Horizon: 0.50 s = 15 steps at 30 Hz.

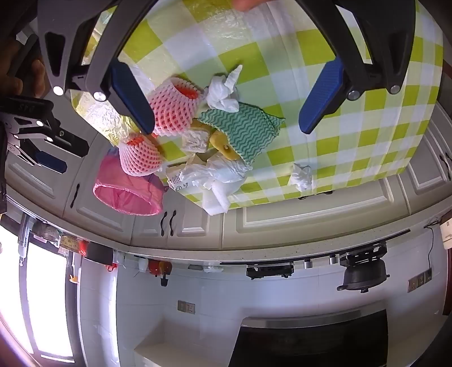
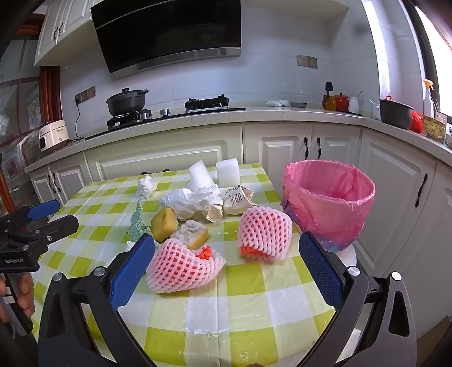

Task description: Collect trash

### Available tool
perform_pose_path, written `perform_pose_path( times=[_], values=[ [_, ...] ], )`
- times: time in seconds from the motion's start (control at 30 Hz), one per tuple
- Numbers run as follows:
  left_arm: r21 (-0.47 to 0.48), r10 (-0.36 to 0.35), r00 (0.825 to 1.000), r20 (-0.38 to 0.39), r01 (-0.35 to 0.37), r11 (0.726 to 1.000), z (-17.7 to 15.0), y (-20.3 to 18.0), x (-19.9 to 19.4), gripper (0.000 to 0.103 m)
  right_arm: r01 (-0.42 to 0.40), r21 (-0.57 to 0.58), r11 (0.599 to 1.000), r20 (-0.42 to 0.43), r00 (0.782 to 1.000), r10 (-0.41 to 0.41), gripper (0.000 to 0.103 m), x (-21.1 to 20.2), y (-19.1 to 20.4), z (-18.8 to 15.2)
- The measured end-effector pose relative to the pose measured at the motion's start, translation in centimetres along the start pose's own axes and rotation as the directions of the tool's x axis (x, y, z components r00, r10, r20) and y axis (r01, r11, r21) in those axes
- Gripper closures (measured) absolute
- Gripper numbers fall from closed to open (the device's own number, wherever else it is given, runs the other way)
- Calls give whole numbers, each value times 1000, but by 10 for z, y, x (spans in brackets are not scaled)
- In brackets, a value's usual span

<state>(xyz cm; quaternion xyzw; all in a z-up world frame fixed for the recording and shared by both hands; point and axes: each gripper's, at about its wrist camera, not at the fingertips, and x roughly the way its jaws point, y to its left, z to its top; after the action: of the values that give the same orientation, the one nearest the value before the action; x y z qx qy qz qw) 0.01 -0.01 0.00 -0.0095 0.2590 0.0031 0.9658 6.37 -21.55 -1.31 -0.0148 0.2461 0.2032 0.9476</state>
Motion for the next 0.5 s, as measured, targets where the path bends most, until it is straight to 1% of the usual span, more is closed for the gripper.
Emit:
perform_pose_path(
  times=[0.33,0.5],
  values=[
    [-7,-6,1000,2,7,1000,0,0,0,4,-6,1,1000,10,1000,6,7,1,-2,0],
    [-6,-7,1000,2,7,1000,0,0,-1,4,-2,0,1000,10,1000,2,7,1,7,-1]
  ],
)
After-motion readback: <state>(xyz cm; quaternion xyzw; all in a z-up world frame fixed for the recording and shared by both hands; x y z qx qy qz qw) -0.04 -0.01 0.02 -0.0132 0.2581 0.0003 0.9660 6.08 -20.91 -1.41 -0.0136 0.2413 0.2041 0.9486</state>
